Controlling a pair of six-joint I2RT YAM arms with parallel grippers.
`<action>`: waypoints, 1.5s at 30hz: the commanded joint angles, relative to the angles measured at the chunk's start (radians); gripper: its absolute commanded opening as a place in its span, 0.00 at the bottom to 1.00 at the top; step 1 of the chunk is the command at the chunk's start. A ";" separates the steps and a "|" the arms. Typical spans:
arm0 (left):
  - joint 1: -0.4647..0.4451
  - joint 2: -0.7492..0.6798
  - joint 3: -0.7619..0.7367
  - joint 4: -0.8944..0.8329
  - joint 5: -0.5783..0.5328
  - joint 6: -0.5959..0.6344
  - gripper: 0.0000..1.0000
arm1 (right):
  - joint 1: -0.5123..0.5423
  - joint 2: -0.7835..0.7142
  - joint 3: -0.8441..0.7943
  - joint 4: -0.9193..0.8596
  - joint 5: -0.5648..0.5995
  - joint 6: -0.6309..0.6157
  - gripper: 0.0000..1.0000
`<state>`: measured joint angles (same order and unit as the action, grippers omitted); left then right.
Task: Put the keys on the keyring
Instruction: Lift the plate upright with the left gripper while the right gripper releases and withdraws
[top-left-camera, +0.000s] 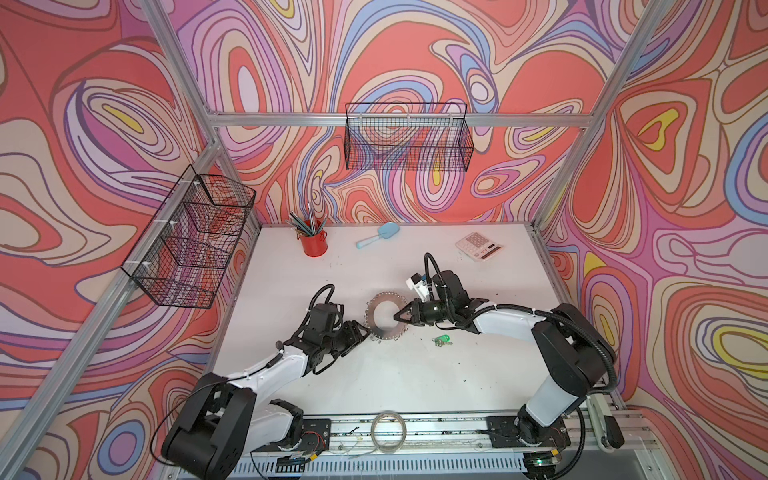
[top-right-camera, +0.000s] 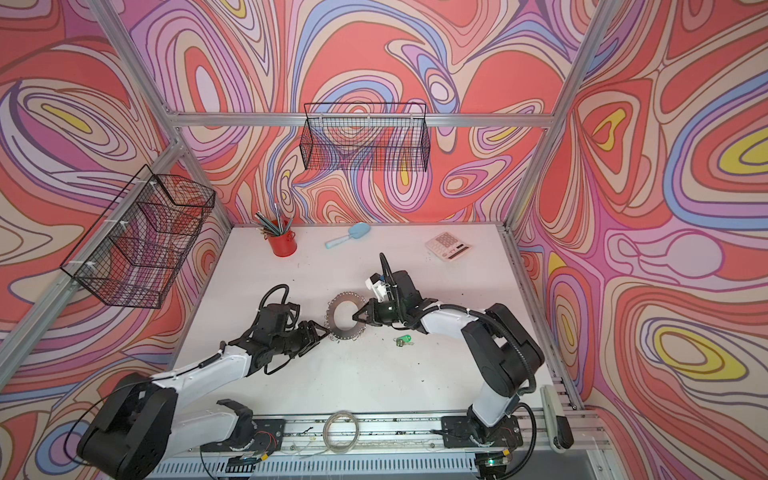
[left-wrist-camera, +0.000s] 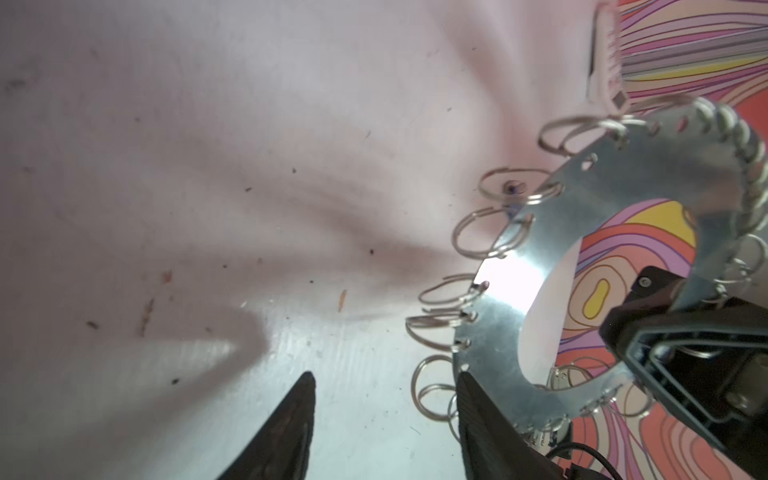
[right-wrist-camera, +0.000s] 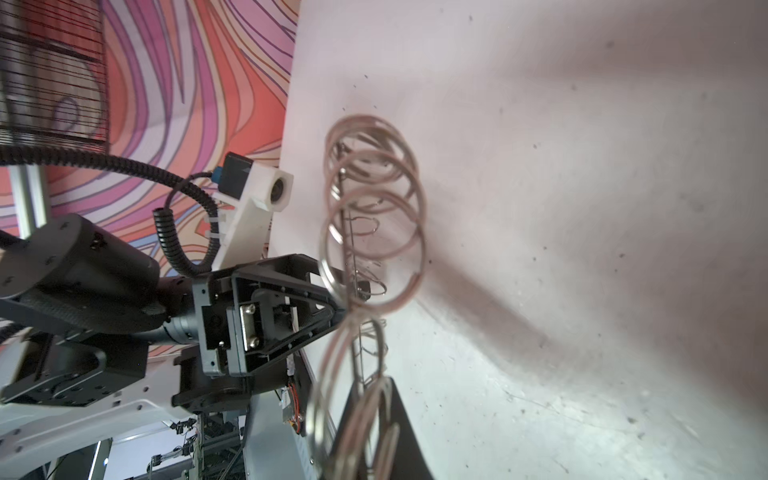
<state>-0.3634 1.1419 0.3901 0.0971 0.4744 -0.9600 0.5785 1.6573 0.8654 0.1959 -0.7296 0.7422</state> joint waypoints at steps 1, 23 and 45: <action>0.016 -0.151 -0.005 0.054 0.112 0.041 0.68 | -0.014 -0.080 0.016 0.202 -0.004 0.102 0.00; 0.016 -0.169 0.111 0.552 0.280 -0.096 0.54 | 0.004 -0.145 0.004 0.669 -0.019 0.367 0.00; 0.023 -0.114 0.118 0.704 0.243 -0.193 0.00 | 0.022 -0.040 -0.014 0.941 -0.068 0.534 0.00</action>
<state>-0.3523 1.0428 0.4828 0.7776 0.7437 -1.1381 0.5903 1.6188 0.8463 1.0546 -0.7486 1.2503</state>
